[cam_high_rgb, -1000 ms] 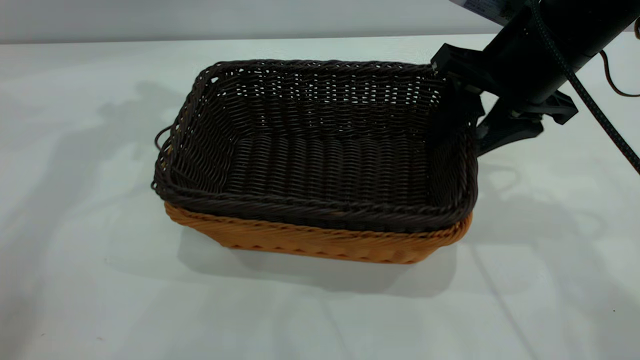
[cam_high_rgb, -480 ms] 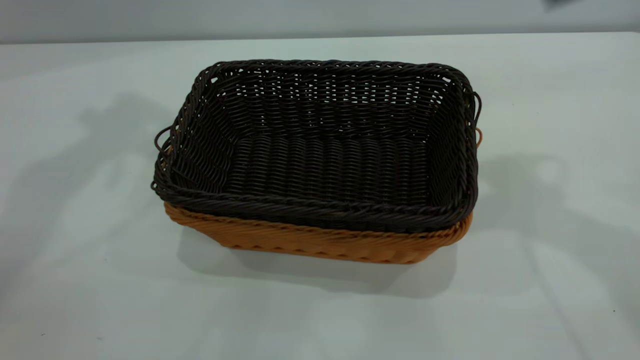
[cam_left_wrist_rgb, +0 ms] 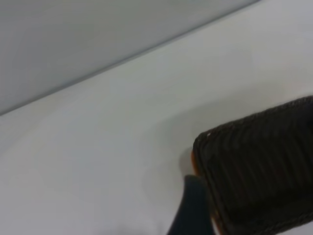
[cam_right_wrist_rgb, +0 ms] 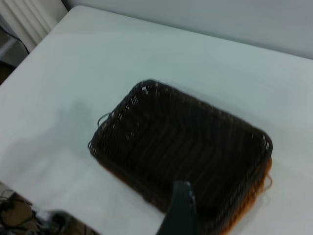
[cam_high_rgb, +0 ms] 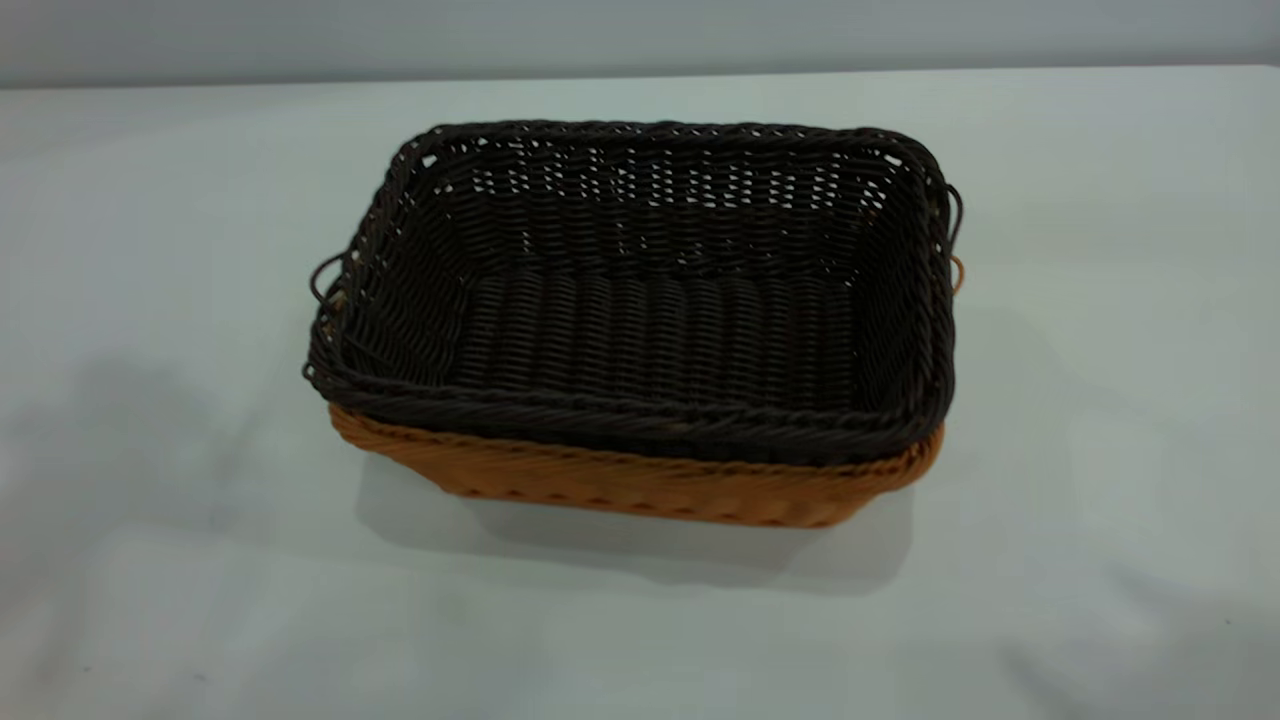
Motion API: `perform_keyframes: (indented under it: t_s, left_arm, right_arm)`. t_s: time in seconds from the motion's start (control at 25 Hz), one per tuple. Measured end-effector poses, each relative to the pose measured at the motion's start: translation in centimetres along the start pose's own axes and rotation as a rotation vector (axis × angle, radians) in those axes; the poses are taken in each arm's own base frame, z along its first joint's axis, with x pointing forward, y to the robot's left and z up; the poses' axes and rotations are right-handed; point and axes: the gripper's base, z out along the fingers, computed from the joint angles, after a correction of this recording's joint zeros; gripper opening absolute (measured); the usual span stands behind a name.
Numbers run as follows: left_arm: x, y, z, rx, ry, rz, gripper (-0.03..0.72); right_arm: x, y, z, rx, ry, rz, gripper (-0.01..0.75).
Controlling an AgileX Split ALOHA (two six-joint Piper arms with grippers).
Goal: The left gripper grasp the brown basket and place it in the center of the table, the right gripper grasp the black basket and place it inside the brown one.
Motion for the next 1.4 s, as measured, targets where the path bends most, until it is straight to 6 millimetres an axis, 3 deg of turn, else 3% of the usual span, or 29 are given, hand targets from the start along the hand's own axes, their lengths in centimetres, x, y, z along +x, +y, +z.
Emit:
perform_keyframes:
  t_s: [0.16, 0.36, 0.52, 0.72, 1.04, 1.4]
  left_arm:
    - [2.4, -1.4, -2.5, -0.006, -0.020, -0.065, 0.552]
    - [8.2, -3.3, -3.9, -0.001, 0.020, -0.090, 0.552]
    - [13.6, -4.7, -4.7, -0.022, 0.046, -0.088, 0.552]
    - [19.7, -6.4, -5.7, -0.046, 0.016, -0.076, 0.552]
    - [27.0, -7.5, -6.2, -0.161, -0.064, -0.045, 0.552]
    - [30.8, -7.5, -4.3, -0.206, -0.078, -0.101, 0.552]
  right_arm:
    - [3.5, 2.2, -2.8, 0.030, -0.005, -0.038, 0.594]
    - [8.8, 4.1, -5.4, 0.119, -0.022, -0.080, 0.594]
    - [12.7, 3.5, -5.1, 0.223, 0.005, -0.072, 0.594]
    - [16.0, 2.1, -3.5, 0.292, 0.032, -0.073, 0.594]
    - [17.1, 2.2, -3.8, 0.329, -0.036, -0.108, 0.594]
    - [17.1, 2.2, -3.7, 0.325, -0.039, -0.103, 0.594]
